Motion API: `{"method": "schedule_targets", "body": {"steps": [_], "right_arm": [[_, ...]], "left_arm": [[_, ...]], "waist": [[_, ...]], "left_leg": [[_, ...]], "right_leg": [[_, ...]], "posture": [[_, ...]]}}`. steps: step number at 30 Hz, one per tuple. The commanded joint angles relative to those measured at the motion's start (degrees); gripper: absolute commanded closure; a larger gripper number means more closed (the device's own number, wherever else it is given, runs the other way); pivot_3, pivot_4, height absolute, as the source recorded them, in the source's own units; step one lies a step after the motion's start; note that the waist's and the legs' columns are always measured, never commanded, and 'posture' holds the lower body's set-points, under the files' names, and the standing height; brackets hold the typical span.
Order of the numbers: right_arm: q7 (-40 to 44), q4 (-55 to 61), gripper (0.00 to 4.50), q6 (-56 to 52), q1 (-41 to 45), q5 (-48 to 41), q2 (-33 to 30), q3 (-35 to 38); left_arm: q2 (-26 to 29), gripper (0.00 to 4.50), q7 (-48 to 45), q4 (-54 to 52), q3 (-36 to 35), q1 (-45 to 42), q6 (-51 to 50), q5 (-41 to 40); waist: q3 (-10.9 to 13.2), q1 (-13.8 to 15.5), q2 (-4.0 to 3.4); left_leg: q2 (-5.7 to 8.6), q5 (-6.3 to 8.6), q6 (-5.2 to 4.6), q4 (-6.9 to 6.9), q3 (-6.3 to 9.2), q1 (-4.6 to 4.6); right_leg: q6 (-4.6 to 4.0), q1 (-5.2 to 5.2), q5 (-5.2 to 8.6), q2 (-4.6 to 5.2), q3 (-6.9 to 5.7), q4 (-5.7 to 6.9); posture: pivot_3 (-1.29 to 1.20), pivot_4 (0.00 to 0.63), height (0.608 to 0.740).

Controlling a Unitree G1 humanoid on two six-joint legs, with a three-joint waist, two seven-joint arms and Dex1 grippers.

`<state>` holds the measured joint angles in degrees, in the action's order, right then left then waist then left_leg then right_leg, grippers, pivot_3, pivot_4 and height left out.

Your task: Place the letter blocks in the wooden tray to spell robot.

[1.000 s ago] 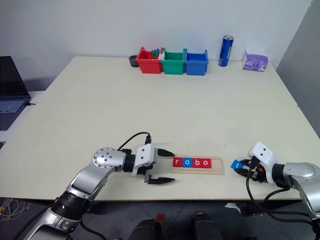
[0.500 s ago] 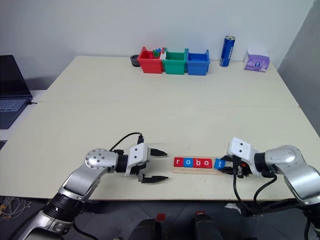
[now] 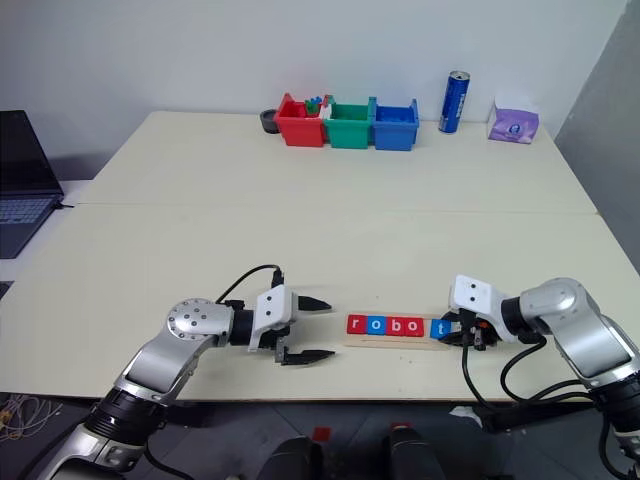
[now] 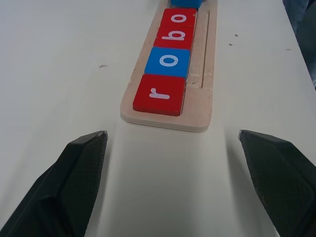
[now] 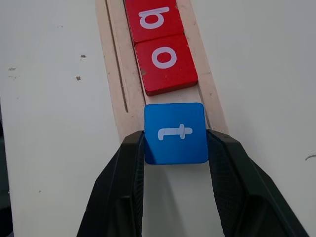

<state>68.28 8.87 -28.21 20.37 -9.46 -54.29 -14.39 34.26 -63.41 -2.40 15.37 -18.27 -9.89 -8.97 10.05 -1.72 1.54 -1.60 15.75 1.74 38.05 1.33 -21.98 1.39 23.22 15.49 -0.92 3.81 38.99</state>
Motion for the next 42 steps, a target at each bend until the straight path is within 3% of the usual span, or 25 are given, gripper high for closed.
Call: {"method": "schedule_targets", "body": {"steps": [1,11,12,19,28,31,41,42], "right_arm": [[0.82,-0.21,3.04,1.57,1.58,0.72,0.3,0.18],[2.71,-2.0,3.04,2.24,3.47,1.88,1.64,-0.91],[2.81,-2.1,2.31,2.27,3.61,1.92,1.74,-0.96],[3.29,-2.9,0.01,2.94,4.93,2.44,2.26,-1.25],[3.28,4.87,0.01,-2.24,2.29,-1.69,-1.34,4.36],[2.09,6.65,0.63,-1.9,-0.9,-1.16,-3.31,5.84],[-0.53,4.28,4.37,3.23,-2.98,3.71,-4.11,4.14],[-0.53,3.98,4.44,3.39,-2.76,4.04,-3.88,3.85]], "left_arm": [[-0.22,0.0,0.35,-1.46,-0.77,-0.38,0.71,-0.46],[-0.65,0.0,0.84,-1.45,-0.64,-0.54,0.9,-0.16],[-0.69,0.0,0.87,-1.5,-0.63,-0.53,0.87,-0.13],[-0.72,0.0,1.26,-1.85,-0.62,-0.2,0.76,-0.11],[-0.44,0.0,1.75,-2.34,-0.75,0.32,0.56,-0.27],[-0.24,0.0,1.8,-2.43,-0.93,0.56,0.53,-0.3],[-0.39,0.0,1.37,-1.55,-0.58,-0.11,1.05,-0.11],[-0.42,0.0,1.36,-1.48,-0.55,-0.18,1.1,-0.07]], "waist": [[0.0,0.0,0.0],[0.0,-0.01,0.0],[0.0,-0.01,0.0],[0.0,0.0,0.0],[0.0,0.03,-0.01],[0.0,0.04,0.0],[0.0,-0.12,0.0],[0.0,-0.09,-0.01]], "left_leg": [[0.0,0.0,0.0,0.0,0.0,0.0],[-0.01,0.0,0.0,0.0,0.0,0.0],[0.0,0.0,0.0,0.0,0.0,0.0],[0.0,0.0,0.0,0.0,0.01,0.0],[-0.01,0.0,0.0,0.0,0.05,-0.01],[-0.02,0.0,0.0,-0.01,0.04,-0.02],[0.0,0.0,0.0,-0.01,0.0,0.03],[0.0,0.0,0.0,-0.01,0.0,0.02]], "right_leg": [[0.0,0.0,0.0,0.0,-0.01,0.0],[-0.14,0.0,-0.08,0.0,-0.02,0.0],[-0.14,0.0,-0.08,0.0,-0.02,0.0],[-0.17,0.0,-0.1,0.0,-0.02,0.0],[-0.18,0.0,-0.11,0.0,-0.03,0.0],[-0.16,0.0,-0.09,0.01,-0.05,-0.01],[0.0,0.0,0.0,-0.02,-0.01,0.01],[0.0,0.0,0.0,-0.02,-0.01,0.01]], "posture": [[0.0,0.15,0.74],[0.0,0.15,0.74],[0.0,0.15,0.74],[0.0,0.15,0.74],[0.0,0.15,0.74],[0.0,0.15,0.74],[0.0,0.15,0.74],[0.0,0.15,0.74]]}}
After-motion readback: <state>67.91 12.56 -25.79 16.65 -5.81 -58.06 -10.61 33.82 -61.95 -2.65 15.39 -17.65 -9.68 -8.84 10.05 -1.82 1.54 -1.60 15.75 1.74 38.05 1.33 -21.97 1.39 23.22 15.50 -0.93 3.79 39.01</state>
